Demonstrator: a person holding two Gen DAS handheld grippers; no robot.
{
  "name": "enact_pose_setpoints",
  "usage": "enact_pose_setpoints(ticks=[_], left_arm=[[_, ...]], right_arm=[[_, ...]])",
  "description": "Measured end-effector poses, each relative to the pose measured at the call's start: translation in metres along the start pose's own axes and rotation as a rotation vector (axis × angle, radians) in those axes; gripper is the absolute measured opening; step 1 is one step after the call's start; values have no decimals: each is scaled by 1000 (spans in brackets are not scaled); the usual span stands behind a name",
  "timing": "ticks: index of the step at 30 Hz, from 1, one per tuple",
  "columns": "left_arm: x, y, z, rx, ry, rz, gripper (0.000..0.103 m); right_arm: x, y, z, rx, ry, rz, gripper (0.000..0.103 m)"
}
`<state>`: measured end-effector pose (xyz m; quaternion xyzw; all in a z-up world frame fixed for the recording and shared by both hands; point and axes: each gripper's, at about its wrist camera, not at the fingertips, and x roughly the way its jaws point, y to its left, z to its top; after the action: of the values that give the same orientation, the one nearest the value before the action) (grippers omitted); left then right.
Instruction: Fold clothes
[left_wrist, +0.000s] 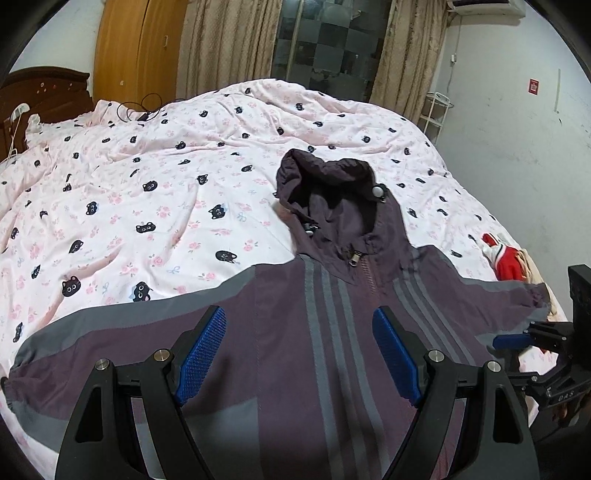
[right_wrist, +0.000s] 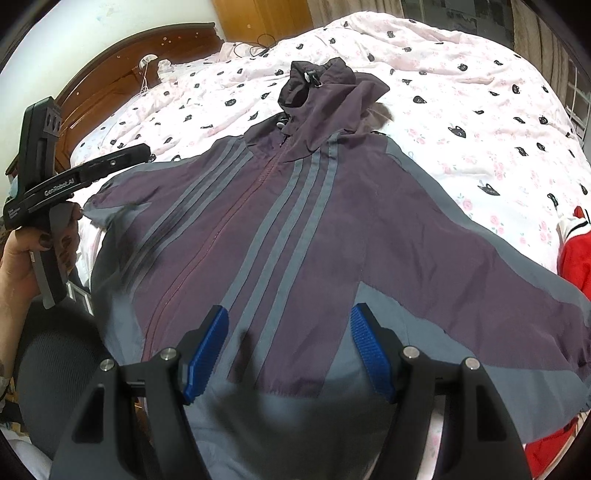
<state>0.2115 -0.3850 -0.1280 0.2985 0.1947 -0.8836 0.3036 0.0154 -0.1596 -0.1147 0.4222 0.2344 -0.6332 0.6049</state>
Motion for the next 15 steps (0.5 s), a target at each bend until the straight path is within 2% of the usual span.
enact_pose_setpoints(ticks=[8, 15], left_arm=[[15, 11, 11, -36, -29, 2, 78], [26, 12, 11, -24, -21, 33, 78]], right_arm=[[9, 4, 10, -18, 2, -4, 71], [15, 2, 13, -14, 11, -3, 71]])
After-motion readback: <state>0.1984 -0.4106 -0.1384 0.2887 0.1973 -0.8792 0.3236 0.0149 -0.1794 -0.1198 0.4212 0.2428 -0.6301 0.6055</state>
